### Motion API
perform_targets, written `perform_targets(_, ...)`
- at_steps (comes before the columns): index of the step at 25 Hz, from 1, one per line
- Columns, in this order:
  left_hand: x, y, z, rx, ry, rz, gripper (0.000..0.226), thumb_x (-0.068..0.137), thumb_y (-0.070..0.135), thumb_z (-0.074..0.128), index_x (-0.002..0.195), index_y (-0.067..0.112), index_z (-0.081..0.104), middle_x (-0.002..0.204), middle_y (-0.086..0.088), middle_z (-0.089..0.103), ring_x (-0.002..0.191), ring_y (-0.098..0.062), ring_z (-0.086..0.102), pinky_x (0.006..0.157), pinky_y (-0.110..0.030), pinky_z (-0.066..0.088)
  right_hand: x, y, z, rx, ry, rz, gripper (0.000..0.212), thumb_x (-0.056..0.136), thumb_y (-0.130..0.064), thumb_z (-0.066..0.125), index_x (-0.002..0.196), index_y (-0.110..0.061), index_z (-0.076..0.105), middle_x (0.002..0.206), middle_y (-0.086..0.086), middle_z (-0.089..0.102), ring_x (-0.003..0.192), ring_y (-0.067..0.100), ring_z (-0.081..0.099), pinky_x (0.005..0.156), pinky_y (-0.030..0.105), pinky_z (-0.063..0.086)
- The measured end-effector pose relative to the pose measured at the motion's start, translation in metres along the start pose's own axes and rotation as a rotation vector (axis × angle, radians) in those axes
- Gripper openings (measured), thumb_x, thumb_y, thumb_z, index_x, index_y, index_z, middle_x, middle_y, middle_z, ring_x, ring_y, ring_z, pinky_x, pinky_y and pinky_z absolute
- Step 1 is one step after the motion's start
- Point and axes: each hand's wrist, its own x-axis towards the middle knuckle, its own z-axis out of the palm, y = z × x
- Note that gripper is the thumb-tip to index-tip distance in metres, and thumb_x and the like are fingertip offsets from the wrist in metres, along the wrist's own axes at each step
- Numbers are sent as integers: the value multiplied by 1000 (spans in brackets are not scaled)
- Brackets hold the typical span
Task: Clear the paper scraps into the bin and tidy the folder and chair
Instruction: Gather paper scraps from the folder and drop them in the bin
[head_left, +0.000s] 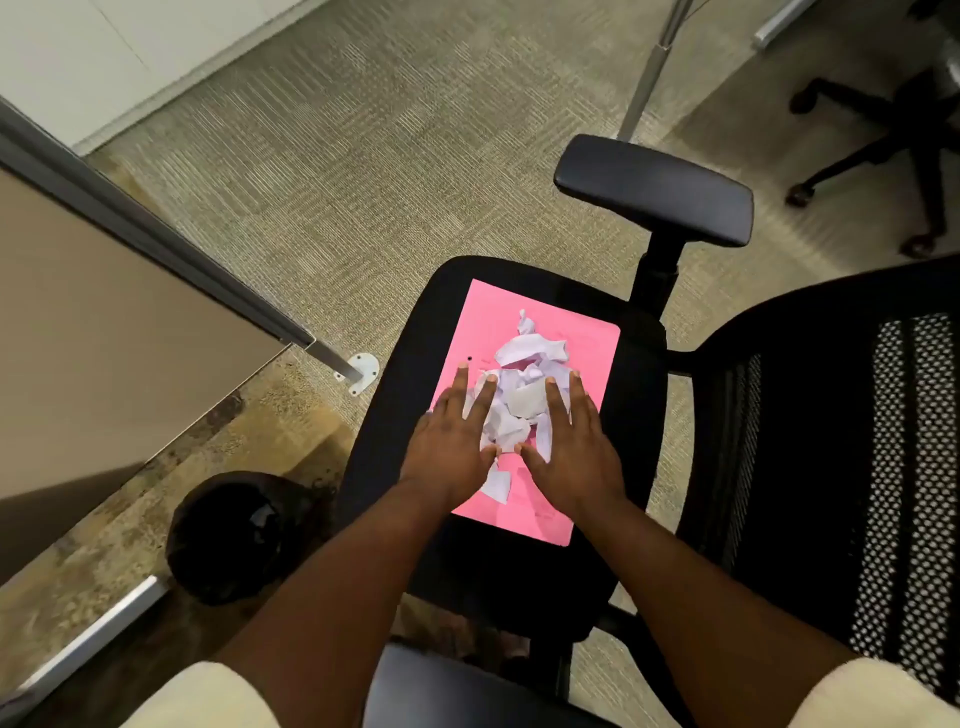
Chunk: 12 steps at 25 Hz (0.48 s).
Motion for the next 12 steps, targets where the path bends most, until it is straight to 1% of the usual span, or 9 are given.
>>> perform_targets(3, 17, 2, 12, 79, -9, 10, 93, 87, 53, 64, 156, 35, 5, 167, -7, -8, 141, -30, 32, 98, -51, 47, 15, 1, 5, -16, -17, -4, 93, 89, -62, 57, 158, -33, 1, 168, 3, -2, 152, 30, 18, 101, 46, 51)
perform_targets(5, 28, 2, 20, 85, -34, 5, 90, 87, 52, 65, 155, 37, 8, 167, -8, -4, 140, -31, 33, 97, -51, 48, 23, 1, 11, -33, -45, -3, 90, 91, -58, 58, 157, -37, 1, 169, 3, -4, 151, 33, 21, 98, 47, 52)
perform_targets(7, 34, 3, 25, 60, -54, -6, 84, 88, 48, 67, 154, 36, 16, 166, -9, 5, 140, -33, 33, 98, -51, 48, 27, -1, 17, -34, -63, -1, 84, 94, -54, 57, 157, -40, 3, 169, 3, -3, 150, 33, 23, 97, 47, 52)
perform_targets(9, 39, 5, 27, 18, -62, -17, 75, 88, 39, 69, 151, 32, 28, 163, -10, 18, 138, -33, 35, 96, -49, 50, 29, -2, 20, 6, -79, 12, 76, 96, -47, 59, 156, -40, 14, 168, 3, 3, 149, 32, 25, 96, 47, 51)
perform_targets(12, 41, 11, 30, -62, -51, -48, 63, 86, 27, 72, 141, 27, 43, 156, -10, 32, 133, -32, 40, 89, -44, 53, 30, -4, 23, 60, -67, 35, 62, 97, -36, 62, 152, -32, 33, 167, 3, 15, 146, 30, 32, 96, 45, 52)
